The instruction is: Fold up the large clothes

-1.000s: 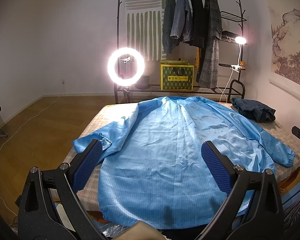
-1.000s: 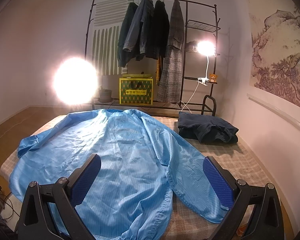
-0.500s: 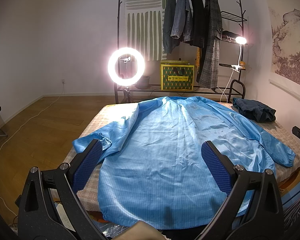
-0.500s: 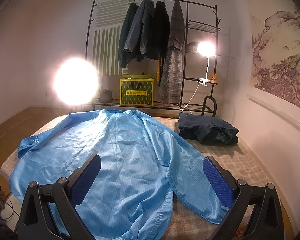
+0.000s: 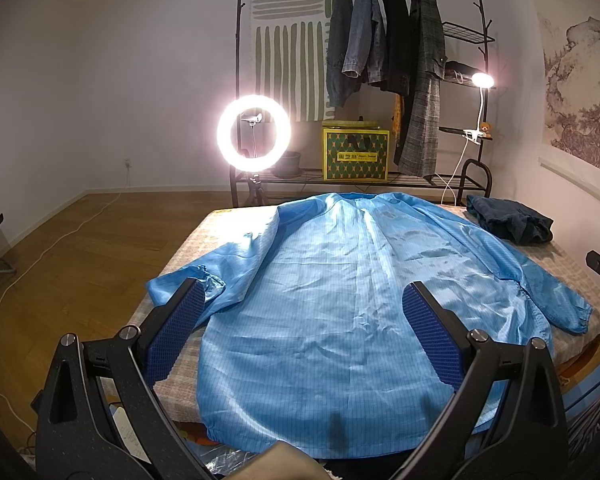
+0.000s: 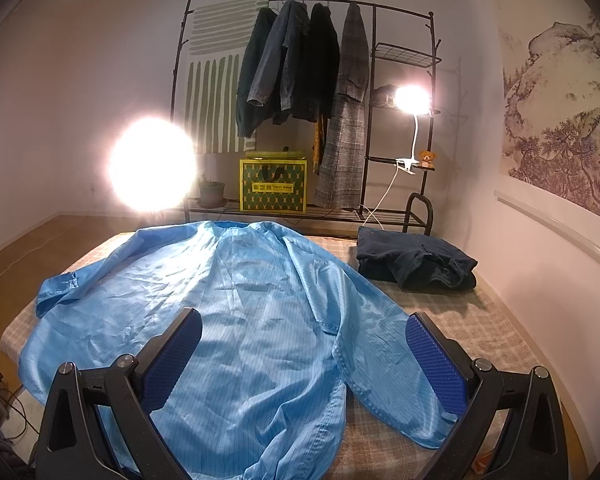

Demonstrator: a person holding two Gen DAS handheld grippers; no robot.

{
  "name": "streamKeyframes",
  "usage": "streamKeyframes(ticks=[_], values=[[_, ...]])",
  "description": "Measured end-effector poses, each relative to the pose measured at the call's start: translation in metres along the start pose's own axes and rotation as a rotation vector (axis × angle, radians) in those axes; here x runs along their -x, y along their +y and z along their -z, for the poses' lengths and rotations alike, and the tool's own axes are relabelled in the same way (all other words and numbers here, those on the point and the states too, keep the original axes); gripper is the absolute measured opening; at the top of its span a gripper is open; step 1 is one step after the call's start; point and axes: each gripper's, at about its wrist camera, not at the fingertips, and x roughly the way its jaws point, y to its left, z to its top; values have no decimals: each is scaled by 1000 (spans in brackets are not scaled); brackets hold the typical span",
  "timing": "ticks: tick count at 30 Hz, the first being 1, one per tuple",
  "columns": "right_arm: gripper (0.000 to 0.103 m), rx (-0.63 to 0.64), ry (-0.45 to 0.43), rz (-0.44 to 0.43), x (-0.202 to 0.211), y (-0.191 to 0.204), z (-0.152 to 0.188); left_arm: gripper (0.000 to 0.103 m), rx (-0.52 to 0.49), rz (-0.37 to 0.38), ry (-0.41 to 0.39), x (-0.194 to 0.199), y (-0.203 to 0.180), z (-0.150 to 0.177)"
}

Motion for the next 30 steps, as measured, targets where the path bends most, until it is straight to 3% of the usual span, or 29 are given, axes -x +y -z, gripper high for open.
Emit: streamKeyframes(ticks=[17,25,26,28,30], values=[[103,9,-8,-3,1,4,-2,101,0,-3,0,0,1,1],[103,19,-7,-9,-1,14,-4,101,59,-56,24,-13,23,-9],[103,15,-9,-16,-3,17,-6,100,59,-63,21,-16,27,-11],[103,9,-31,-39,-4,24,-11,88,46,-98,7,-19,35,-17],[103,9,-50,-72,-3,33,-16,87,52,-123,2,-25,46,-23]])
